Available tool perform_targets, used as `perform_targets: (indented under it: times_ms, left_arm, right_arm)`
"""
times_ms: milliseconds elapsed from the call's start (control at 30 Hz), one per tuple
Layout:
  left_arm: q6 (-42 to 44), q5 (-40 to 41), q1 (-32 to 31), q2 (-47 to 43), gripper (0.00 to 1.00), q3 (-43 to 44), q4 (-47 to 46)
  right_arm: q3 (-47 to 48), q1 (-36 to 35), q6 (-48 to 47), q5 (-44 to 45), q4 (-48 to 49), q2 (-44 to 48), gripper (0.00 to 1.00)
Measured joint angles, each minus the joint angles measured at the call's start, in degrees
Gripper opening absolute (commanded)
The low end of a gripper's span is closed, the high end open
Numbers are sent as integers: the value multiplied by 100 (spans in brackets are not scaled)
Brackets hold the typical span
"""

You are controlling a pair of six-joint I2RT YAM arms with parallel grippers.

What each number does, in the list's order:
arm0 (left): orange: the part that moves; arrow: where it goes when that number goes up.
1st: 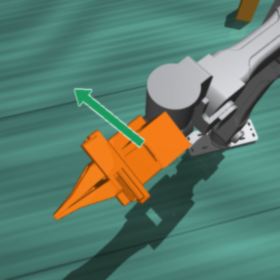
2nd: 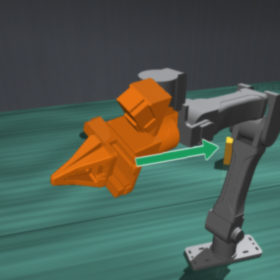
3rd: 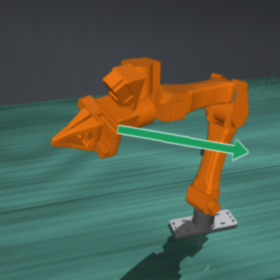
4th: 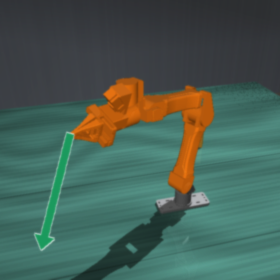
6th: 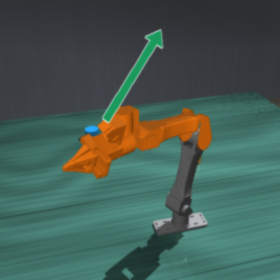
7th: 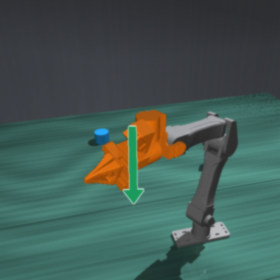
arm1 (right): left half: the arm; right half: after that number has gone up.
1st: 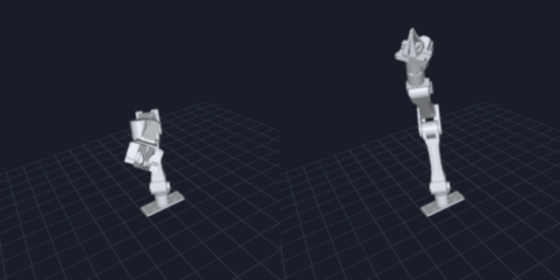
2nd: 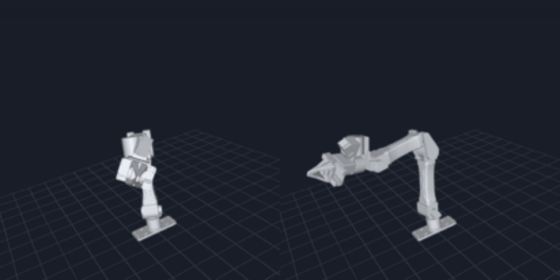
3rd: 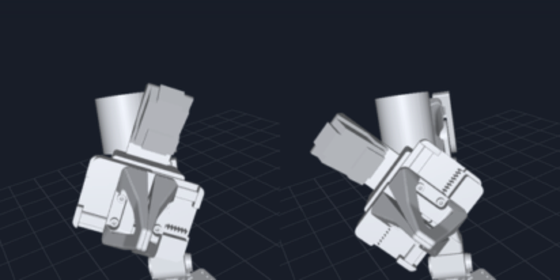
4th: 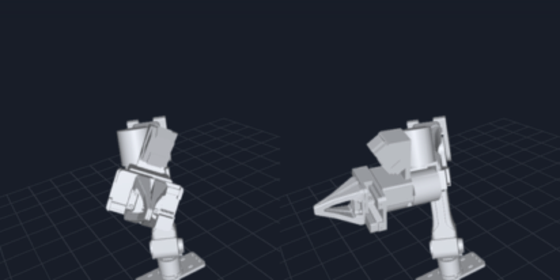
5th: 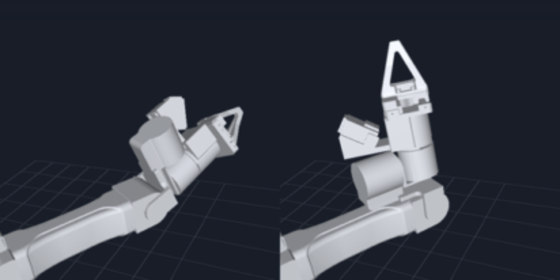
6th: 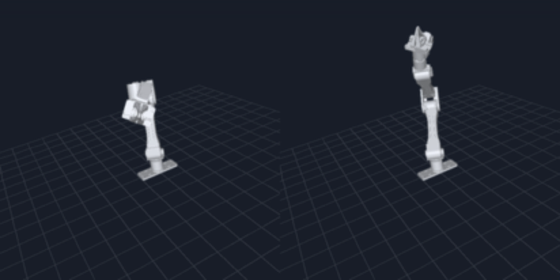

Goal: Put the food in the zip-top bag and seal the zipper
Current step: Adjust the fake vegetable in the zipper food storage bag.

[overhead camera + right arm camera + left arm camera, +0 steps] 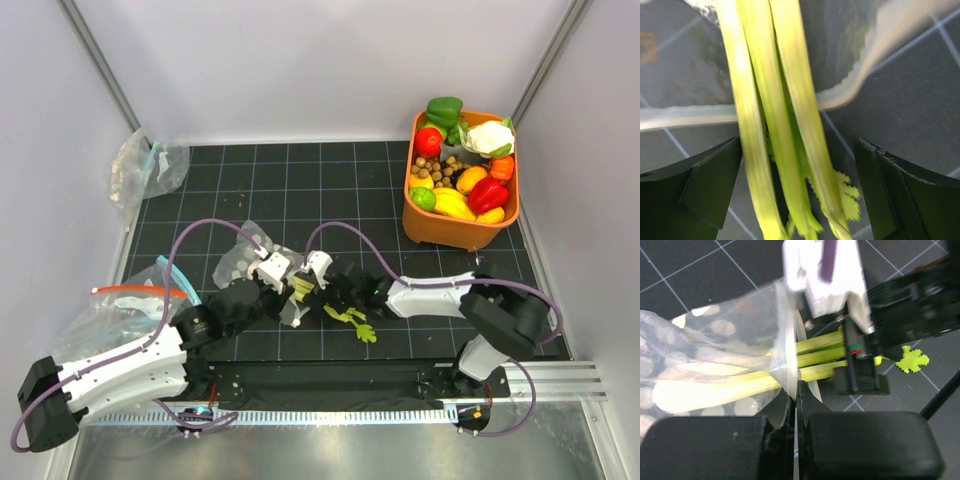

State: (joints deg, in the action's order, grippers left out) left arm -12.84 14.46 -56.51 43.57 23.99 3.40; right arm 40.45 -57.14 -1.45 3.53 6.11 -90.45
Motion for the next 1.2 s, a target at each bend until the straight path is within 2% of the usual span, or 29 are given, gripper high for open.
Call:
perform_targets:
  times_ms: [100, 133, 167, 233, 267, 333, 567, 700, 967, 1200]
  left_arm:
    - [-22, 48, 0, -68, 0, 0, 11]
    - [-24, 59, 0, -90, 0, 0, 13]
    - [-22, 66, 0, -105, 0, 0, 13]
    - [-24, 81, 0, -111, 0, 0, 13]
    - [-24, 79, 0, -111, 0, 0, 24]
    - [-22, 74, 0, -109, 0, 0, 31]
    - [-11, -61, 0, -85, 0, 0, 28]
    - [22, -179, 0, -92, 0, 0, 28]
    - [181, -699, 0, -374, 0, 0, 9]
    - [282, -1582, 0, -380, 0, -24, -339]
  right_arm:
    - [188, 4, -20, -35, 35, -278, 78]
    - [245, 4, -33, -79, 33, -328, 67]
    - [275, 4, -44, -114, 31, -361, 47]
    - [278, 4, -66, -177, 28, -365, 31]
    - [271, 4, -55, -236, 35, -352, 14]
    - [188, 4, -37, -352, 59, -221, 2]
    - [-317, -26, -20, -623, 144, 990, 1]
    - [-398, -162, -111, -682, 254, 1377, 1]
    - [-393, -535, -321, -553, 160, 1300, 1]
    - [-391, -680, -428, -496, 129, 1244, 1]
